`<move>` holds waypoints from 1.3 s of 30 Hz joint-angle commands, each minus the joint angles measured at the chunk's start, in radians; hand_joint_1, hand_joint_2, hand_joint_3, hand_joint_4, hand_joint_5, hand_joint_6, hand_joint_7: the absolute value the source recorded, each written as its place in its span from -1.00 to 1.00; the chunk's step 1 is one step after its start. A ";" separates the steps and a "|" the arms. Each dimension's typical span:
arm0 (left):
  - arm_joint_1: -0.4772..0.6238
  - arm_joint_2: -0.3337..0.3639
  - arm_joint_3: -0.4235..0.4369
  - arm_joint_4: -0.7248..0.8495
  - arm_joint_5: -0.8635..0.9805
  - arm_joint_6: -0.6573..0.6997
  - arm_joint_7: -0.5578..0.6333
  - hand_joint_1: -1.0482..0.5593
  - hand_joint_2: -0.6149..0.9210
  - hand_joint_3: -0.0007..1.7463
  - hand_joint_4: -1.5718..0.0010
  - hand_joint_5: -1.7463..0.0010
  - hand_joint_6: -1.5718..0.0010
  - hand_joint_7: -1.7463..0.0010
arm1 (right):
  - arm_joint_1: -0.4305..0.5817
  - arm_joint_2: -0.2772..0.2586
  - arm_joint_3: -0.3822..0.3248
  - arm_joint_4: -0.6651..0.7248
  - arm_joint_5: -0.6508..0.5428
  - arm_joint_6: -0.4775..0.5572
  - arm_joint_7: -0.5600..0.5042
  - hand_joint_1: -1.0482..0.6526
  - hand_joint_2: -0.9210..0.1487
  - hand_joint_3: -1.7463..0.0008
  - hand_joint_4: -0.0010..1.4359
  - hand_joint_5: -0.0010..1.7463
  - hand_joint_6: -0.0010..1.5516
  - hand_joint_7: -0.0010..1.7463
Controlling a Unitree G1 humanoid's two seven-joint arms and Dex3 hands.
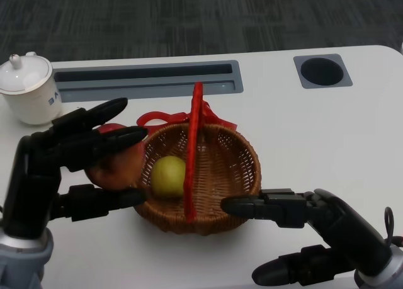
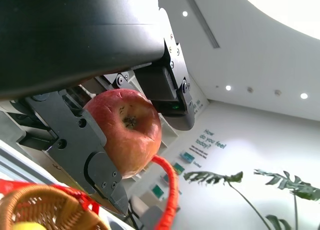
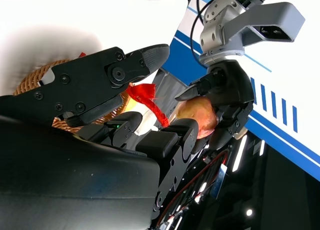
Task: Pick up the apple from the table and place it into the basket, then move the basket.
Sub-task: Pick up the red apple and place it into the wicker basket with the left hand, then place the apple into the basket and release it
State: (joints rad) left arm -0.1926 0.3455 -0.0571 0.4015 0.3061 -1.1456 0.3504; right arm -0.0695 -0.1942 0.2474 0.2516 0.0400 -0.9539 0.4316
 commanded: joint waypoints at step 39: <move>-0.120 -0.126 -0.011 0.100 -0.093 0.090 -0.341 0.00 0.68 -1.00 -0.18 1.00 -0.09 1.00 | 0.009 0.010 -0.018 -0.006 -0.014 -0.023 -0.027 -0.26 -0.87 1.00 -0.02 -1.00 -0.18 -1.00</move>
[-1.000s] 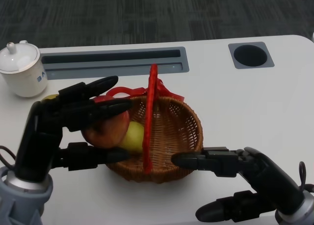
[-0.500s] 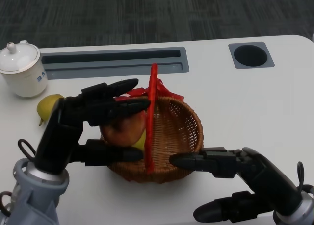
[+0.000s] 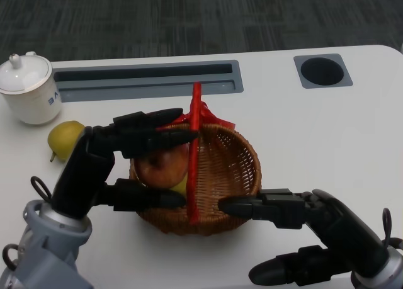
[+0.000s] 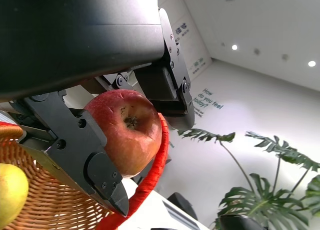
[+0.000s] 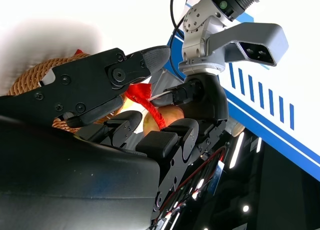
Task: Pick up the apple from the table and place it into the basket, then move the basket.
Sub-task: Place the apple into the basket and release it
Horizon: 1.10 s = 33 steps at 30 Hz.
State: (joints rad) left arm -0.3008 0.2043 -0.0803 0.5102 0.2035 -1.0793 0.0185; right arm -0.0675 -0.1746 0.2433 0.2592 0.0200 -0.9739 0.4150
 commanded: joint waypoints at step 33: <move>0.072 0.144 0.050 -0.039 -0.039 -0.052 -0.087 -0.56 0.74 -1.00 0.70 0.93 0.61 0.97 | -0.078 -0.091 -0.085 -0.037 -0.015 -0.002 -0.004 -0.26 -0.87 1.00 -0.10 -1.00 -0.22 -1.00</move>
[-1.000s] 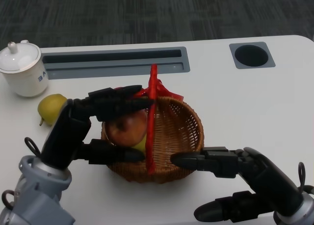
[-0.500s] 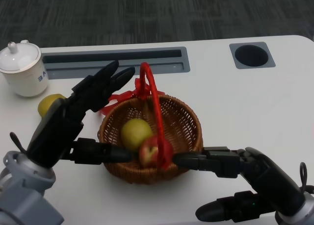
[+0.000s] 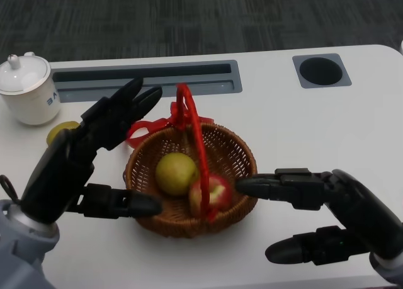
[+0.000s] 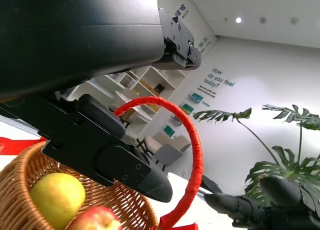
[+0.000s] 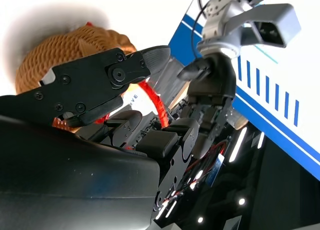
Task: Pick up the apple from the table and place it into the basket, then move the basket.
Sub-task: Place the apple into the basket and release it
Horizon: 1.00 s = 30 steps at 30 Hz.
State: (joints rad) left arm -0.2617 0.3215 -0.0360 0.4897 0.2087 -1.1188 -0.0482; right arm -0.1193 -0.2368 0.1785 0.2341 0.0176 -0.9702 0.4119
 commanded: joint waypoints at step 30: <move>0.141 0.023 0.067 -0.015 -0.077 -0.030 -0.031 -0.52 0.77 -1.00 0.42 0.95 0.40 0.98 | -0.538 -0.088 0.064 0.591 -0.421 -0.293 -0.090 -0.44 -0.87 0.99 0.09 -0.98 -0.08 -0.98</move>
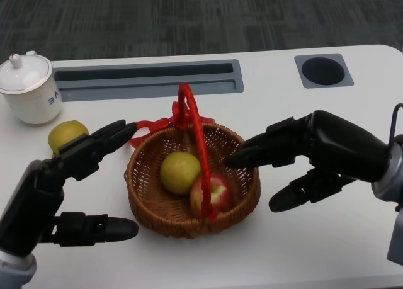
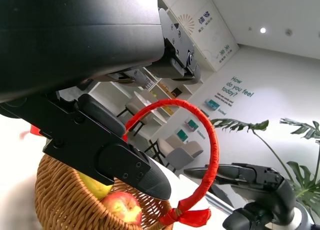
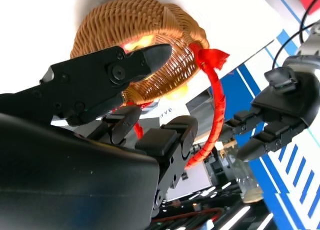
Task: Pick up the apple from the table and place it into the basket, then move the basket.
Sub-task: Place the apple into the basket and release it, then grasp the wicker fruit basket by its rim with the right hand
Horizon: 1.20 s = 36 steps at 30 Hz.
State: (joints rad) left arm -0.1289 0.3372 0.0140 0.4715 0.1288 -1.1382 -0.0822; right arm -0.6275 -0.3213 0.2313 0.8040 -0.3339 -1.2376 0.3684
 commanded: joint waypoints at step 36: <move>0.043 -0.052 0.015 -0.069 -0.024 0.008 -0.003 -0.46 0.74 -1.00 0.26 0.96 0.30 0.99 | -0.331 -0.035 0.453 0.263 -0.670 0.052 -0.510 -0.52 -0.97 0.98 0.23 -0.98 -0.01 -0.99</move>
State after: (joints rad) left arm -0.0983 0.2830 0.0293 0.4130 0.1224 -1.1305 -0.0823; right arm -0.9490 -0.3558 0.6597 1.0534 -0.9756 -1.2087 -0.1459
